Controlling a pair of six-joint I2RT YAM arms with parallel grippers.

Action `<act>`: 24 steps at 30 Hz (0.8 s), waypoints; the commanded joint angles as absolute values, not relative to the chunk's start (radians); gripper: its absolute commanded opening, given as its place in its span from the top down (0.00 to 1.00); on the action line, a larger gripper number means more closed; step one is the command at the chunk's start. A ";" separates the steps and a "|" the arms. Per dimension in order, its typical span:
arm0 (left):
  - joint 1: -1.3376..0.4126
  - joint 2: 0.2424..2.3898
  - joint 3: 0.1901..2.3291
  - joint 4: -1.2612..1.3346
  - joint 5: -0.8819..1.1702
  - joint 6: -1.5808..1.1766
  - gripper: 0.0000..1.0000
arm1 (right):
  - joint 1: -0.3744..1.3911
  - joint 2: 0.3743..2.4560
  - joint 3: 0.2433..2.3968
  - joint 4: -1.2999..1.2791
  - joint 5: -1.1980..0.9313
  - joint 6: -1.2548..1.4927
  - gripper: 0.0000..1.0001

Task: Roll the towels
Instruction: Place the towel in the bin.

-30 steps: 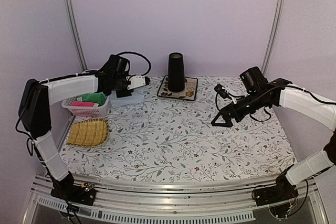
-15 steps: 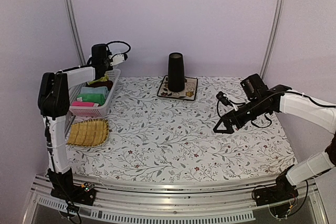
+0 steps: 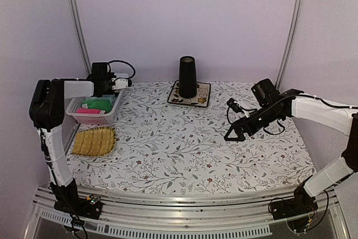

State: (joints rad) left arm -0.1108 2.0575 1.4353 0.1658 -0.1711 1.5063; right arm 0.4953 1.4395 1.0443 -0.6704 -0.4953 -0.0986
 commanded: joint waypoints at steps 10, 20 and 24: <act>-0.017 1.905 1.418 -0.037 -0.039 1.544 1.00 | 0.497 1.451 1.075 -0.682 -0.523 -0.087 0.01; 0.039 2.005 1.450 0.307 -0.058 1.586 1.00 | 0.499 1.476 1.089 -0.695 -0.540 -0.072 0.01; 0.031 2.008 1.499 0.352 0.003 1.633 1.00 | 0.499 1.483 1.091 -0.699 -0.542 -0.068 0.01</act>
State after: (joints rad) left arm 0.0380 2.0060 1.4414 0.1997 -0.0544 1.5814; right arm 0.4961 1.4704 1.0622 -0.6888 -0.5220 -0.0814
